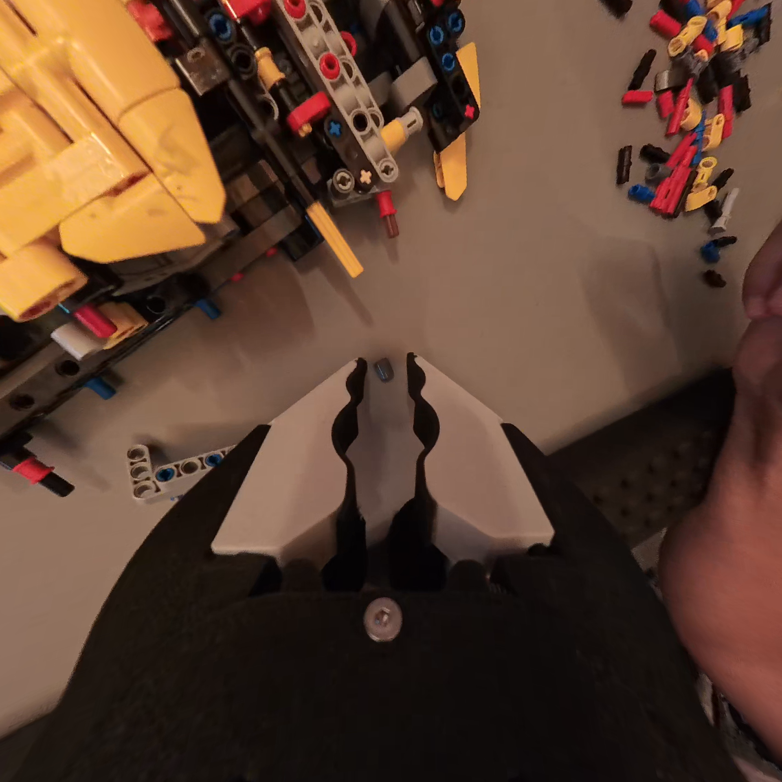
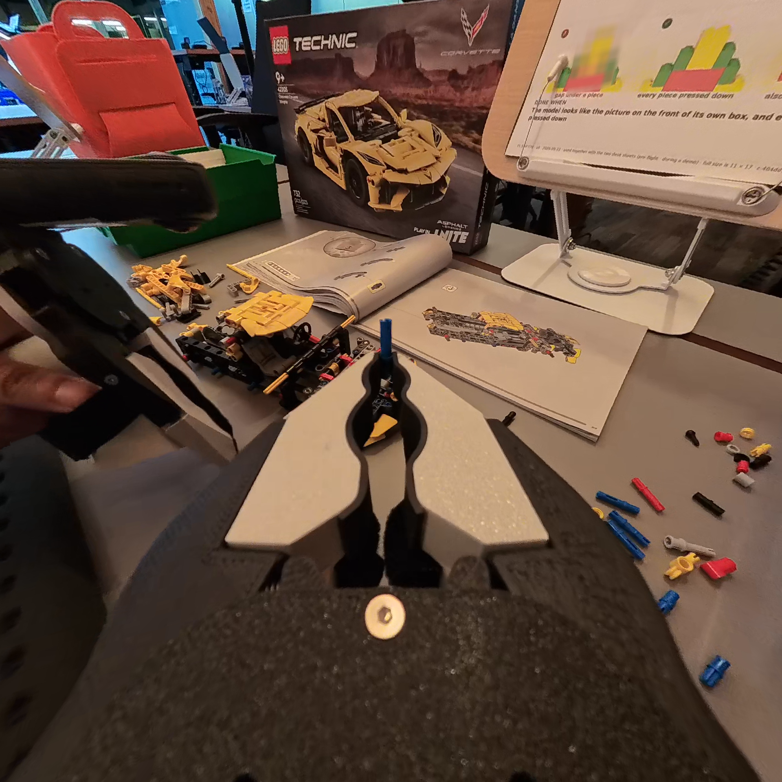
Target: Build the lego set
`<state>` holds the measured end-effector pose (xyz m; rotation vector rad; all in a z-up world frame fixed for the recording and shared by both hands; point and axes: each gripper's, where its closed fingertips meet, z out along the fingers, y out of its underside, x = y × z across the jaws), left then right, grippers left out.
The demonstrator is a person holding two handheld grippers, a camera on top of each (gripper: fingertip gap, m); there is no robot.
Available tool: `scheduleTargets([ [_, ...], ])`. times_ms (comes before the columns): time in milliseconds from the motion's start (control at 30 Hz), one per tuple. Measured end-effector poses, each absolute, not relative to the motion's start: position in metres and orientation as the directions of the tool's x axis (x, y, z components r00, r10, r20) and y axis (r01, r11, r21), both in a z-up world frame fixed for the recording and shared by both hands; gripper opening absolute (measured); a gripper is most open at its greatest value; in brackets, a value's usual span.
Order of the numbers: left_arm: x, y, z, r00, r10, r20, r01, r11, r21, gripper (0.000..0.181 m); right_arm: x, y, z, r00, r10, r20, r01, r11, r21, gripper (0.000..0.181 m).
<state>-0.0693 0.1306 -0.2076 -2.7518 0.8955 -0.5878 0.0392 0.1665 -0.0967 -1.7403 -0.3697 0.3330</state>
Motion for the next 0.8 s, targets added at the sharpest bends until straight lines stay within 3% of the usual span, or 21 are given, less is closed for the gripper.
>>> scheduleTargets([
  [100,-0.071,0.133,-0.21,0.748,-0.596,0.292,-0.524,-0.8,-0.291,0.008,0.037,0.166,-0.096,0.902,0.431,-0.025,0.061,-0.184,-0.981,0.003],
  [533,-0.08,0.122,-0.208,0.722,-0.642,0.259,-0.579,-0.764,-0.284,0.017,0.033,0.165,-0.098,0.895,0.445,-0.022,0.072,-0.191,-0.979,0.003],
  [800,-0.085,0.123,-0.209,0.697,-0.678,0.235,-0.614,-0.733,-0.294,0.012,0.031,0.164,-0.101,0.892,0.452,-0.019,0.08,-0.199,-0.977,0.002],
])
